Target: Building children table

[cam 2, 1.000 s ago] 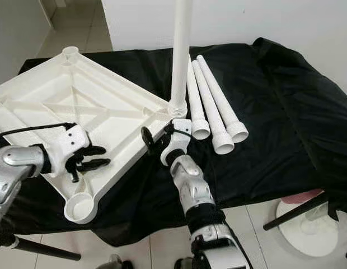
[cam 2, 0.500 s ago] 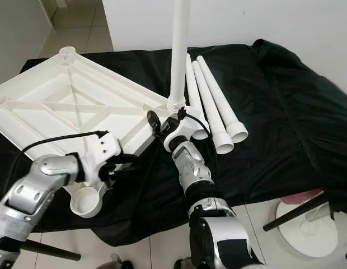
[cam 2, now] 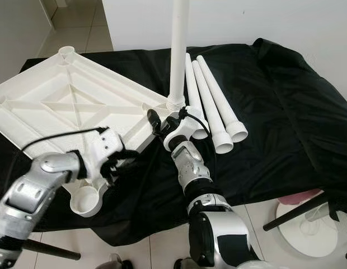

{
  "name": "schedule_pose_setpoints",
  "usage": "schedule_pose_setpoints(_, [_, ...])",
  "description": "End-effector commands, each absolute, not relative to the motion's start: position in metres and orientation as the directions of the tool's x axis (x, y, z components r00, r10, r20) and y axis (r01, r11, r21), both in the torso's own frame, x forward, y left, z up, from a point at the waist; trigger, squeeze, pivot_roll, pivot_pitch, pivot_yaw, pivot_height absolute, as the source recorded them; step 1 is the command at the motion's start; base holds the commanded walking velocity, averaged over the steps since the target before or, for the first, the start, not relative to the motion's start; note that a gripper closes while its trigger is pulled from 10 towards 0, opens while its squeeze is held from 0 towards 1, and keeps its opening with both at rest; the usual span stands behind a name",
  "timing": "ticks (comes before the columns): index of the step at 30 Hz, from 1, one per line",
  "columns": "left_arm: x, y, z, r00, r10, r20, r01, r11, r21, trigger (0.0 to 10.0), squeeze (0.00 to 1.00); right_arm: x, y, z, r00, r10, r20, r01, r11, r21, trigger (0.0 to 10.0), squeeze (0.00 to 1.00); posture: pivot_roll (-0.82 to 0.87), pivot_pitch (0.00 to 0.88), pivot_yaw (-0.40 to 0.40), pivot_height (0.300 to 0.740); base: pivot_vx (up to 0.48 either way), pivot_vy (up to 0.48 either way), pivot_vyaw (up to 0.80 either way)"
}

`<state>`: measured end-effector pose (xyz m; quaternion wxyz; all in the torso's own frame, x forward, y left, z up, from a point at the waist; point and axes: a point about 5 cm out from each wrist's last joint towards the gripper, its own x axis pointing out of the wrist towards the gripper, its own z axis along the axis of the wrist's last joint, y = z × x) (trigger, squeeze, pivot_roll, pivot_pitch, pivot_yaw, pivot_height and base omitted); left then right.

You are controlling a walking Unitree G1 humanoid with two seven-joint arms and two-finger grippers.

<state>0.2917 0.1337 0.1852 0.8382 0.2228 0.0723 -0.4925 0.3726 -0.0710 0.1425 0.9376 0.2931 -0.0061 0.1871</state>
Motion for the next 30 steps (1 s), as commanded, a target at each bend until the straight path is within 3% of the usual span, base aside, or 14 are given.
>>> schedule_pose_setpoints(1, [0.294,0.144,0.191,0.585,-0.739,-0.334,0.806,0.486,0.339,10.0,0.0,0.367,-0.071,0.136,0.927,0.353,0.125,-0.364,0.771,0.522,10.0,0.0,0.05,0.114,0.006,0.74,0.0,0.0,0.0])
schedule_pose_setpoints(6, [0.291,0.154,0.192,0.605,-0.716,-0.349,0.792,0.495,0.357,10.0,0.0,0.362,-0.074,0.134,0.931,0.335,0.144,-0.359,0.778,0.515,10.0,0.0,0.05,0.117,0.004,0.74,0.0,0.0,0.0])
schedule_pose_setpoints(12, [0.304,0.182,0.196,0.729,-0.599,-0.33,0.682,0.595,0.426,10.0,0.0,0.357,-0.077,0.136,0.934,0.312,0.175,-0.357,0.793,0.493,10.0,0.0,0.04,0.119,0.006,0.74,0.0,0.0,0.0])
schedule_pose_setpoints(15, [0.32,0.219,0.211,0.868,-0.427,-0.254,0.496,0.717,0.489,10.0,0.0,0.354,-0.077,0.139,0.93,0.31,0.196,-0.367,0.803,0.469,10.0,0.0,0.04,0.12,0.005,0.74,0.0,0.0,0.0])
schedule_pose_setpoints(17, [0.32,0.219,0.211,0.868,-0.427,-0.254,0.496,0.717,0.489,10.0,0.0,0.354,-0.077,0.139,0.93,0.31,0.196,-0.367,0.803,0.469,10.0,0.0,0.04,0.12,0.005,0.74,0.0,0.0,0.0])
schedule_pose_setpoints(20, [0.326,0.255,0.224,0.945,-0.248,-0.211,0.325,0.776,0.542,10.0,0.0,0.353,-0.076,0.14,0.927,0.316,0.202,-0.375,0.804,0.461,10.0,0.0,0.04,0.12,0.004,0.74,0.0,0.0,0.0])
schedule_pose_setpoints(23, [0.324,0.271,0.219,0.957,-0.159,-0.244,0.28,0.735,0.618,10.0,0.0,0.354,-0.075,0.14,0.926,0.322,0.195,-0.377,0.806,0.457,10.0,0.0,0.05,0.117,0.001,0.74,0.0,0.0,0.0])
schedule_pose_setpoints(30, [0.321,0.267,0.198,0.933,-0.15,-0.327,0.34,0.663,0.667,10.0,0.0,0.358,-0.072,0.143,0.923,0.334,0.192,-0.385,0.803,0.455,10.0,0.0,0.05,0.113,-0.001,0.74,0.0,0.0,0.0])
